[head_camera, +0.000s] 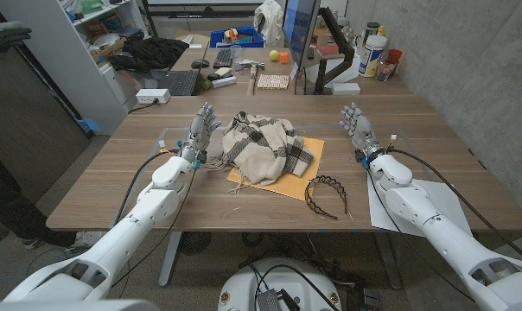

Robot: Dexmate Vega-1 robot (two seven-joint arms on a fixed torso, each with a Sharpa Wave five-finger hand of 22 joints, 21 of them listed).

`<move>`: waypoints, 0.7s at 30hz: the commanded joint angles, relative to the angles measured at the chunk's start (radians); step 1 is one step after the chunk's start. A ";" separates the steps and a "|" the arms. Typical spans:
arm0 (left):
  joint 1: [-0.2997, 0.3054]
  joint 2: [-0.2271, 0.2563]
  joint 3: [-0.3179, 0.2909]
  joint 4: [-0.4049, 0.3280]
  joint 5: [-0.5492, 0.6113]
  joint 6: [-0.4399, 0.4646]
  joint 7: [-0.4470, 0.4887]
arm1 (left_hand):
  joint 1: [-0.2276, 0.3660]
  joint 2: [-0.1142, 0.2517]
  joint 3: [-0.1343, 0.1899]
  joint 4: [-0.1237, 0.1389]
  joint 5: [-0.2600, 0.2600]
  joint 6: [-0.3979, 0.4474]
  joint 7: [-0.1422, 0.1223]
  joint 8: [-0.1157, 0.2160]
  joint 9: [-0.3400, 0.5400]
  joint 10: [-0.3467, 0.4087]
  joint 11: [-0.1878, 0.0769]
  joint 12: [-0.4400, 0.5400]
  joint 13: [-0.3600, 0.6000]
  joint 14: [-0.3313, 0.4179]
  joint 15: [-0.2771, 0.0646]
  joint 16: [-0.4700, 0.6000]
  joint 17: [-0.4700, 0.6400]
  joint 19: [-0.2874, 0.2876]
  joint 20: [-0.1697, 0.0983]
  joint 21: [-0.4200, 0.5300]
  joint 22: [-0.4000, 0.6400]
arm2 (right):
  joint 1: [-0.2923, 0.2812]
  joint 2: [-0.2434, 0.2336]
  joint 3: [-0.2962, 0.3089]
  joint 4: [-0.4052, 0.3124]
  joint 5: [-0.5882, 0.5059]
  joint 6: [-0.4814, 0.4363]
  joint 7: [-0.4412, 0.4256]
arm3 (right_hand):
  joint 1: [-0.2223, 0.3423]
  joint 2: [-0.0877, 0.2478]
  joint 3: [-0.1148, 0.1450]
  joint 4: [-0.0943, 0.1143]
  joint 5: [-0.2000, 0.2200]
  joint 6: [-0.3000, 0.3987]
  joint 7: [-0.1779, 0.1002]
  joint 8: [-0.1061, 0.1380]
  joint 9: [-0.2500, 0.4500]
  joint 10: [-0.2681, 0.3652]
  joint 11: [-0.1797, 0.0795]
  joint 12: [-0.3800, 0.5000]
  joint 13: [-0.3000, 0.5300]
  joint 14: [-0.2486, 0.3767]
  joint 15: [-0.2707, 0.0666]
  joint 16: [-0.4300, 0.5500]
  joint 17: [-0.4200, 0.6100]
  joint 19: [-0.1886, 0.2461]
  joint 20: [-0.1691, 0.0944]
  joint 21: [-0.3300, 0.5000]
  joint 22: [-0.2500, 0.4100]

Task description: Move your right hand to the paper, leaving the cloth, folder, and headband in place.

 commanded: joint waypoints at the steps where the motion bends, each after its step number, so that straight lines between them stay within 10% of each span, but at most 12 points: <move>1: 0.031 -0.126 -0.162 -0.010 0.146 0.071 -0.093 | 0.001 0.073 0.006 0.001 0.006 -0.172 -0.003 0.005 0.002 -0.164 -0.005 0.005 0.002 -0.180 -0.002 0.005 0.003 -0.210 -0.001 0.007 0.001 | -0.021 0.081 0.105 -0.006 -0.112 -0.039 0.055 | 0.004 0.065 0.009 -0.003 0.008 0.007 -0.001 0.006 0.004 0.008 0.002 0.006 0.005 -0.009 0.001 0.005 0.003 -0.007 -0.053 0.006 0.003; 21: 0.040 -0.265 -0.314 -0.021 0.304 0.123 -0.195 | 0.001 0.072 0.002 0.001 0.007 -0.161 -0.007 0.008 0.002 -0.162 -0.003 0.006 0.002 -0.179 -0.001 0.005 0.002 -0.208 0.000 0.001 0.002 | -0.048 0.124 0.196 -0.041 -0.320 -0.014 0.053 | 0.099 0.065 0.060 -0.070 0.000 0.097 -0.028 0.024 0.005 0.082 0.031 0.025 0.005 0.090 0.054 0.014 -0.002 0.052 0.010 0.006 0.003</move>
